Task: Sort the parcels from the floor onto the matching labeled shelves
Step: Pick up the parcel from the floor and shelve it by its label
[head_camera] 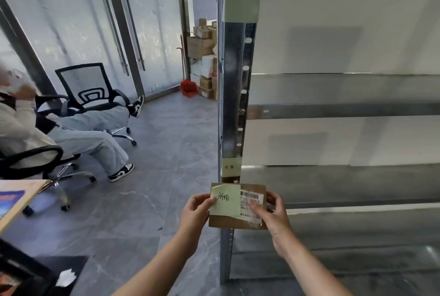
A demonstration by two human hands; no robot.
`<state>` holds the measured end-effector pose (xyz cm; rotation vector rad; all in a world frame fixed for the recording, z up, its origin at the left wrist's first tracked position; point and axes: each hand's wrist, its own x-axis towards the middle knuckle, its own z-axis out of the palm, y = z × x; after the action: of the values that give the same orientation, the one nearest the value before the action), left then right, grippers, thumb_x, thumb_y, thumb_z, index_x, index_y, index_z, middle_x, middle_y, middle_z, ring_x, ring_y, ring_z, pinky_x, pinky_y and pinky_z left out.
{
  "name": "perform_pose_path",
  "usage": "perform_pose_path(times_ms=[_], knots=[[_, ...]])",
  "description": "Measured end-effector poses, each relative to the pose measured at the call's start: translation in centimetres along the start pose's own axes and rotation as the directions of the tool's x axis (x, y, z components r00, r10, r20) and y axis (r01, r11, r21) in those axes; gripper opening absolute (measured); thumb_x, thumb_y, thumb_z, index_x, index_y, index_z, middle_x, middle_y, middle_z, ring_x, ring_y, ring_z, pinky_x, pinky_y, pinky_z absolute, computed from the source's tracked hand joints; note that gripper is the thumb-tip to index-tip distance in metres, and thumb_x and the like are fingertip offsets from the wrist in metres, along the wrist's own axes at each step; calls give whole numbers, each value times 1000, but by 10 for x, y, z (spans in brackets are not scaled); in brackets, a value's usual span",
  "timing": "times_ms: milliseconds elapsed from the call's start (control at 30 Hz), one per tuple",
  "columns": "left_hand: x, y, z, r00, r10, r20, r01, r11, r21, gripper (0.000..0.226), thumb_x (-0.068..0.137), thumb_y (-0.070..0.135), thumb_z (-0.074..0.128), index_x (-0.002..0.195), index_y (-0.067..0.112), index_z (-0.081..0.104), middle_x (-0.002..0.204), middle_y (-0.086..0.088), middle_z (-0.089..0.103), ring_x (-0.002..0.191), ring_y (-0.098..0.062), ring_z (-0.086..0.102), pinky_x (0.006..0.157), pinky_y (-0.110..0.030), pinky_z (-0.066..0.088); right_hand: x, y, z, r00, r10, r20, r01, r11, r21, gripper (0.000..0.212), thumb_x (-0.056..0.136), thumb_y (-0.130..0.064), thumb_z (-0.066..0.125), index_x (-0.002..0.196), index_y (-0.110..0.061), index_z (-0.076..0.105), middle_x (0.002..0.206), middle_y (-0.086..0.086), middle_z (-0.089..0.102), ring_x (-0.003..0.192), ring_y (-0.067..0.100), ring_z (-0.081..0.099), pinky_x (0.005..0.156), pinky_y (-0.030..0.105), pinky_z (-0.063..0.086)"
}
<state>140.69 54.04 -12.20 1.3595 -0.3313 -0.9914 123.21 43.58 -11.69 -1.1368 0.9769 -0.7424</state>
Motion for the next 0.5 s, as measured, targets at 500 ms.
perform_pose_path(times_ms=[500], knots=[[3,-22,37,999,-52,9,52,998,25,32,89,20,72,115,6,62,116,-15,70,109,-27,68,100,-43,54,26,10,-45,997,52,-64,-49,998,44,26,93,-46,59,113,-28,57,108,7,72,103,26,68,95,48,53]])
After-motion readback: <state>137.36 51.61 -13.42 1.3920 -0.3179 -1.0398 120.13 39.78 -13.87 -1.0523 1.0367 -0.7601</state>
